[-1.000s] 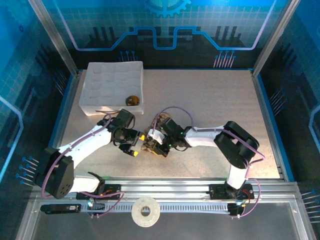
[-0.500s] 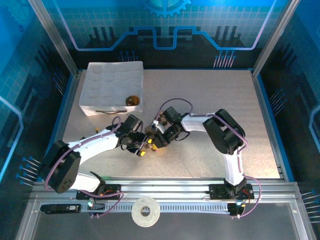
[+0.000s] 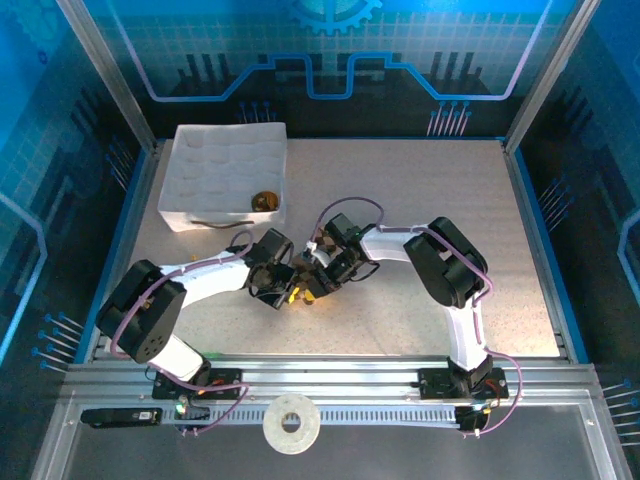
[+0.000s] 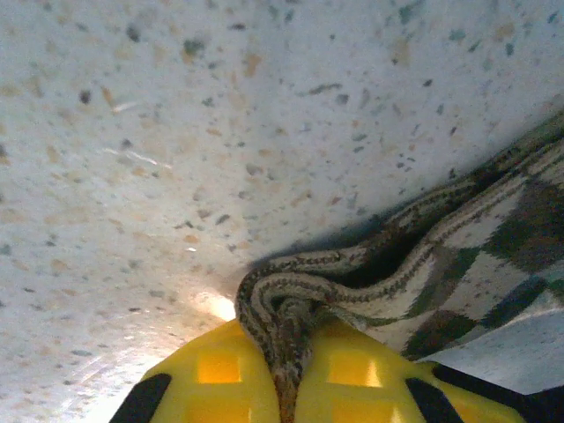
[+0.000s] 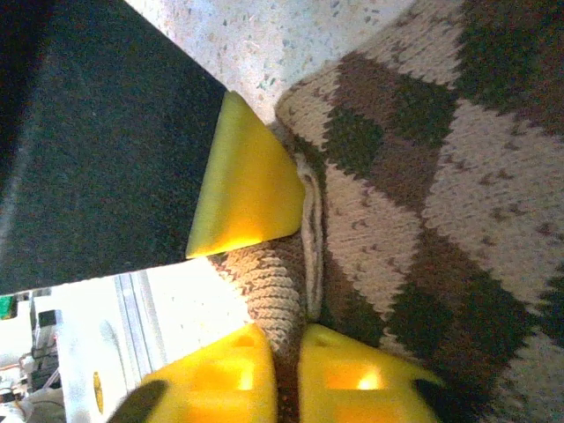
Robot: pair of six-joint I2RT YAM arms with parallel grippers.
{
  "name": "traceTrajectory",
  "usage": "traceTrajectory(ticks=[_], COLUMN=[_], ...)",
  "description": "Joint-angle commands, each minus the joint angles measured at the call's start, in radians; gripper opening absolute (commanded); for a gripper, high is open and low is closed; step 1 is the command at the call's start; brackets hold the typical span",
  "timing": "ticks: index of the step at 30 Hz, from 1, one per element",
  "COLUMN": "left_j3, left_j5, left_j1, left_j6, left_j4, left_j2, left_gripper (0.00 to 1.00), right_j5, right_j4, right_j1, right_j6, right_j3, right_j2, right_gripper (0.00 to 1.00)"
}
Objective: Roll the socks
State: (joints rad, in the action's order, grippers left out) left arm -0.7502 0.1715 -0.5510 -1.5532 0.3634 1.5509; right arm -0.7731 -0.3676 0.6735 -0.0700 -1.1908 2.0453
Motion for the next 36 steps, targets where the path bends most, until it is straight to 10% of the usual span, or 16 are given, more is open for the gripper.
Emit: traceTrajectory(ticks=[1, 11, 19, 36], left_j3=[0.045, 0.023, -0.051, -0.092], left_j5=[-0.018, 0.097, 0.104, 0.088], left_j1=[-0.003, 0.084, 0.111, 0.12], left_j6=[-0.047, 0.012, 0.093, 0.12], left_j4=[0.181, 0.346, 0.412, 0.416], left_j2=[0.053, 0.052, 0.112, 0.076], left_gripper=[0.0, 0.0, 0.0, 0.0], right_j5=[0.099, 0.902, 1.146, 1.018], right_j4=[0.003, 0.618, 0.69, 0.426], right_j1=[0.026, 0.361, 0.503, 0.463], right_j6=[0.097, 0.59, 0.772, 0.592], right_j3=[0.058, 0.559, 0.49, 0.318], right_j2=[-0.096, -0.565, -0.418, -0.226], right_gripper=[0.3, 0.72, 0.63, 0.0])
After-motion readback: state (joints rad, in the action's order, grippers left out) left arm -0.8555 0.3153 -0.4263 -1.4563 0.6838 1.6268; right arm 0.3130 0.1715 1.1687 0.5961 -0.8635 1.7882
